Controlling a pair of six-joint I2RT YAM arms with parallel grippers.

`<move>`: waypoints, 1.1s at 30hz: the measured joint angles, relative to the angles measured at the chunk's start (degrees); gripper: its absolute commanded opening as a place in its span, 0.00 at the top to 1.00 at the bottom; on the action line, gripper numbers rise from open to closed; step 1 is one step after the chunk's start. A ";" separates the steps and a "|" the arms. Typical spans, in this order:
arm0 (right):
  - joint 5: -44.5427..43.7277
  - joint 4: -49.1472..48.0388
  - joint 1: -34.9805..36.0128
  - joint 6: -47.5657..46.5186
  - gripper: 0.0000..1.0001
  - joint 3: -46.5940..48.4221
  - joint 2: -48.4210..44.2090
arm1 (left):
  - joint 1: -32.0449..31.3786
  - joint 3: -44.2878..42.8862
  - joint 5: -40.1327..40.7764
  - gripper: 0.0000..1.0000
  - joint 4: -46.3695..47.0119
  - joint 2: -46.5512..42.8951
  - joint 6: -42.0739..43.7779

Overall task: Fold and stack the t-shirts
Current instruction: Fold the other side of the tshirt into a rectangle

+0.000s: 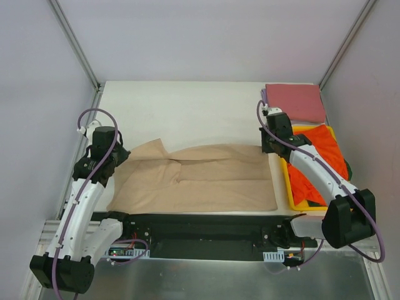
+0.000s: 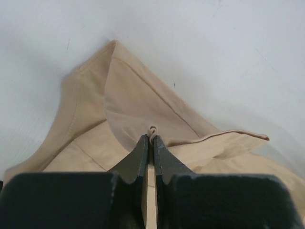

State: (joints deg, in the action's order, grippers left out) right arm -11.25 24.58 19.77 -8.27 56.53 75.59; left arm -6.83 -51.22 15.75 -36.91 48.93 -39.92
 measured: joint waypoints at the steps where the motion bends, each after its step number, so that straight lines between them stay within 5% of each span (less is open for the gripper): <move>1: 0.04 0.17 0.00 -0.04 0.99 -0.46 -0.90 | 0.00 0.55 0.02 1.00 -0.28 -0.76 -0.20; 18: 1.27 -1.27 0.00 -0.70 0.95 -10.25 -5.99 | 0.00 16.76 -0.26 1.00 -5.16 -9.81 -8.33; 25: 0.33 -0.85 0.00 0.70 0.85 -14.01 -8.02 | 0.00 18.40 -0.13 0.99 -6.14 -9.79 -11.13; 27: -0.81 -0.13 0.00 1.40 0.80 -14.80 -8.90 | 0.00 18.40 0.07 0.87 -6.84 -10.01 -12.02; 28: -1.68 0.46 0.00 1.88 0.74 -15.17 -9.38 | 0.00 18.40 0.33 0.71 -7.37 -10.29 -12.41; 30: -2.73 1.73 0.00 3.04 0.64 -15.50 -10.12 | 0.00 18.40 1.01 0.64 -8.83 -11.34 -13.44; 32: -3.34 3.34 0.00 4.20 0.40 -15.91 -11.43 | 0.00 18.40 1.31 0.52 -10.21 -12.72 -14.01; 33: -3.45 3.91 0.00 4.96 0.29 -16.09 -12.17 | 0.00 18.38 1.31 0.32 -11.02 -13.62 -14.34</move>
State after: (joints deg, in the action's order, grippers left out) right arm -14.70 28.49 19.77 -3.31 40.45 63.42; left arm -6.83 -32.84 17.06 -47.92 35.31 -54.26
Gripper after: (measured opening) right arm 0.395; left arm 0.385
